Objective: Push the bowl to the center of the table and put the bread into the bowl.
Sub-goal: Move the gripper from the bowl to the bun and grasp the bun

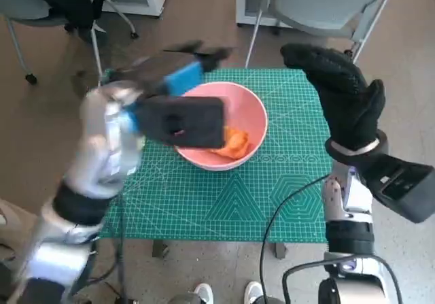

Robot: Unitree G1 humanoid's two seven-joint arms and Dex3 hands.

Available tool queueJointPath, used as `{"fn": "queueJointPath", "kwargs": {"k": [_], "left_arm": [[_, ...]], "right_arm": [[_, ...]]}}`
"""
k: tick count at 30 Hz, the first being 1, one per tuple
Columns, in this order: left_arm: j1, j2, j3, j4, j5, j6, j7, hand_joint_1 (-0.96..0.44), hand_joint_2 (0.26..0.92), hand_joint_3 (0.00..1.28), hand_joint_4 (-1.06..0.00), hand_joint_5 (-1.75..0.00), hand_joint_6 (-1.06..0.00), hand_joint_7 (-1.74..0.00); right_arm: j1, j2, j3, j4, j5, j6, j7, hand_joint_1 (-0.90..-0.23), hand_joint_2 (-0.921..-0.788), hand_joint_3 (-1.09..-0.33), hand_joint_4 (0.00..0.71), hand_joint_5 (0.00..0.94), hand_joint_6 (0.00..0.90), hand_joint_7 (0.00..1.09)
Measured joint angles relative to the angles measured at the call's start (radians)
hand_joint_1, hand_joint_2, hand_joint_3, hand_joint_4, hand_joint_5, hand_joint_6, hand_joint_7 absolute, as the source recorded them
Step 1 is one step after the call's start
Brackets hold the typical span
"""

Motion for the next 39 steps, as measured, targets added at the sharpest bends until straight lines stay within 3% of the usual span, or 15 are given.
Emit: {"fn": "queueJointPath", "kwargs": {"k": [7,17,29,39], "left_arm": [[0.115,0.108,0.137,-0.198,0.015,0.080,-0.017,-0.16,0.705,0.01,0.00,0.00,-0.13,-0.08],[0.283,0.189,0.258,-0.356,0.021,0.113,-0.011,-0.11,0.699,0.00,0.00,0.00,-0.15,-0.07],[0.311,0.210,0.236,-0.386,0.026,0.174,-0.082,-0.13,0.693,0.00,0.00,0.00,-0.16,-0.06],[0.309,0.206,0.176,-0.285,0.051,0.165,-0.043,0.07,0.715,0.01,0.00,0.00,-0.16,-0.05]], "right_arm": [[0.004,0.001,0.002,-0.005,0.001,0.005,-0.001,-0.690,-0.921,-0.798,0.045,0.000,-0.001,0.21],[0.003,0.010,0.006,0.001,0.006,0.006,-0.001,-0.692,-0.921,-0.800,0.047,0.001,-0.001,0.21],[-0.007,0.018,0.010,0.031,0.023,0.006,0.021,-0.692,-0.921,-0.807,0.043,0.000,-0.001,0.20],[-0.020,0.017,0.005,0.038,0.039,0.013,0.044,-0.689,-0.921,-0.808,0.043,0.000,-0.001,0.20]]}}
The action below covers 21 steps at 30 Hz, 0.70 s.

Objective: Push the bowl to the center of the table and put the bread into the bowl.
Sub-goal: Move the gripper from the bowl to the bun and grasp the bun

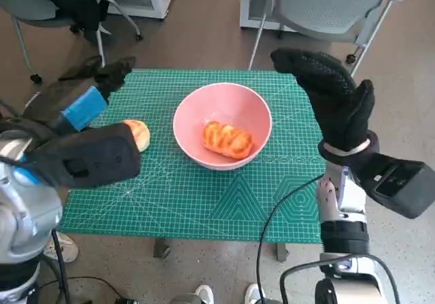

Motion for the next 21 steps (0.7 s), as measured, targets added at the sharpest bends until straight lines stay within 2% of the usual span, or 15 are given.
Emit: {"fn": "queueJointPath", "kwargs": {"k": [4,12,21], "left_arm": [[-0.002,-0.006,-0.030,0.067,0.015,-0.012,0.026,0.06,0.714,0.01,0.00,0.00,-0.16,-0.04],[-0.041,-0.032,-0.103,0.246,0.020,-0.062,0.058,-0.11,0.695,0.00,0.00,0.00,-0.15,-0.02],[-0.144,-0.074,-0.192,0.507,0.034,-0.118,0.080,-0.18,0.686,0.00,0.00,0.00,-0.14,-0.01]], "right_arm": [[0.000,-0.001,-0.004,0.000,0.004,0.002,0.007,-0.689,-0.921,-0.808,0.043,0.000,-0.001,0.20],[0.000,-0.006,-0.009,0.001,0.011,0.003,0.020,-0.696,-0.921,-0.805,0.045,0.001,-0.001,0.21],[0.000,-0.017,-0.017,0.003,0.013,0.003,0.028,-0.698,-0.921,-0.803,0.047,0.002,-0.001,0.21]]}}
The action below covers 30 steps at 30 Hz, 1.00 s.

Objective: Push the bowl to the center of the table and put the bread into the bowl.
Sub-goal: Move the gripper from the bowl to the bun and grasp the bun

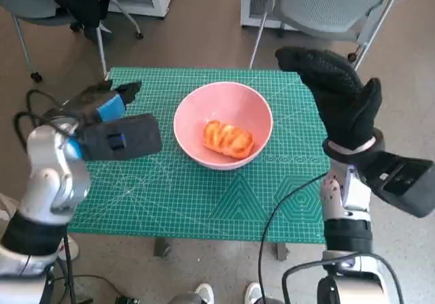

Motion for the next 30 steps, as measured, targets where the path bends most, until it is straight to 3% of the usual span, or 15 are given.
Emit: {"fn": "queueJointPath", "kwargs": {"k": [18,30], "left_arm": [[-0.242,-0.145,-0.132,0.574,0.012,-0.069,0.088,-0.22,0.683,0.00,0.00,0.00,-0.14,-0.01],[-0.342,-0.217,-0.190,0.824,0.012,-0.125,0.168,-0.19,0.677,0.00,0.00,0.00,-0.14,-0.01]], "right_arm": [[0.003,-0.012,-0.009,0.001,-0.002,0.000,0.001,-0.697,-0.921,-0.800,0.056,0.004,-0.001,0.21],[0.007,-0.020,-0.008,-0.007,-0.015,0.000,-0.007,-0.701,-0.921,-0.798,0.051,0.001,-0.001,0.22]]}}
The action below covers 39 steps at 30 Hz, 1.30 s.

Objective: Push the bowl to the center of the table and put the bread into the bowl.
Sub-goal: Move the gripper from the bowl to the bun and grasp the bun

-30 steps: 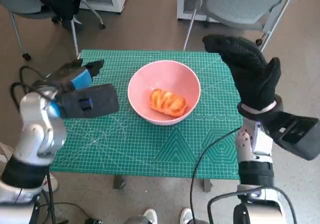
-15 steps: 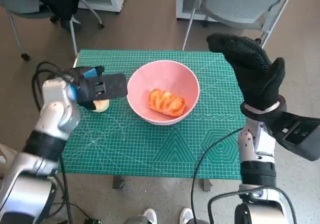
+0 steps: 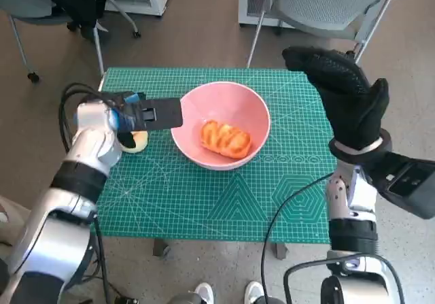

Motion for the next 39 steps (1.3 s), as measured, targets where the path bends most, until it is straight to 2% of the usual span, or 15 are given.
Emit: {"fn": "queueJointPath", "kwargs": {"k": [18,20,21,23,26,28,29,30,33,35,39], "left_arm": [[-0.057,-0.030,-0.044,0.190,-0.005,-0.074,0.030,-0.21,0.675,0.00,0.00,0.00,-0.13,0.00],[-0.059,-0.033,-0.046,0.204,-0.007,-0.077,0.030,-0.21,0.680,0.01,-0.11,-0.06,-0.12,0.00],[-0.059,-0.034,-0.046,0.210,-0.008,-0.078,0.030,-0.20,0.676,0.02,-0.10,-0.29,-0.12,0.00],[-0.060,-0.035,-0.046,0.220,-0.010,-0.079,0.030,-0.19,0.663,0.04,-0.04,-1.06,-0.11,0.00],[-0.060,-0.036,-0.045,0.233,-0.018,-0.079,0.030,-0.18,0.660,0.04,-0.01,-1.47,-0.11,0.00],[-0.062,-0.036,-0.045,0.243,-0.027,-0.078,0.030,-0.17,0.661,0.04,-0.04,-1.33,-0.11,0.00],[-0.063,-0.036,-0.045,0.247,-0.030,-0.078,0.030,-0.17,0.661,0.04,-0.05,-1.16,-0.10,0.00],[-0.063,-0.036,-0.046,0.250,-0.031,-0.078,0.030,-0.17,0.662,0.04,-0.06,-1.10,-0.10,0.00],[-0.064,-0.036,-0.048,0.259,-0.033,-0.078,0.030,-0.17,0.666,0.03,-0.11,-0.53,-0.10,0.00],[-0.064,-0.037,-0.050,0.264,-0.033,-0.078,0.030,-0.18,0.669,0.02,-0.14,-0.34,-0.10,0.00],[-0.064,-0.039,-0.054,0.272,-0.033,-0.078,0.030,-0.19,0.672,0.02,-0.18,-0.20,-0.10,0.00]], "right_arm": [[0.005,-0.002,0.000,-0.006,-0.011,0.000,-0.012,-0.710,-0.921,-0.796,0.054,0.002,0.000,0.22],[0.006,-0.002,0.000,-0.006,-0.011,0.000,-0.013,-0.708,-0.921,-0.801,0.054,0.002,-0.001,0.22],[0.006,-0.002,0.000,-0.006,-0.011,-0.001,-0.013,-0.707,-0.921,-0.803,0.054,0.002,-0.001,0.22],[0.006,-0.002,0.000,-0.006,-0.013,-0.002,-0.013,-0.705,-0.921,-0.809,0.054,0.001,-0.001,0.22],[0.007,-0.002,0.000,-0.006,-0.014,-0.003,-0.014,-0.704,-0.921,-0.813,0.054,0.001,-0.001,0.22],[0.008,-0.002,0.000,-0.006,-0.017,-0.003,-0.015,-0.704,-0.921,-0.814,0.054,0.001,-0.001,0.22],[0.008,-0.002,0.000,-0.006,-0.017,-0.003,-0.016,-0.704,-0.921,-0.814,0.054,0.001,-0.001,0.22],[0.008,-0.002,0.000,-0.006,-0.017,-0.003,-0.016,-0.704,-0.921,-0.814,0.054,0.001,-0.001,0.22],[0.008,-0.002,0.000,-0.006,-0.017,-0.003,-0.017,-0.704,-0.921,-0.814,0.054,0.001,-0.001,0.22],[0.008,-0.002,0.000,-0.006,-0.017,-0.003,-0.017,-0.704,-0.921,-0.814,0.054,0.001,-0.001,0.22],[0.009,-0.002,0.000,-0.008,-0.018,-0.003,-0.018,-0.704,-0.921,-0.815,0.054,0.001,-0.001,0.22]]}}
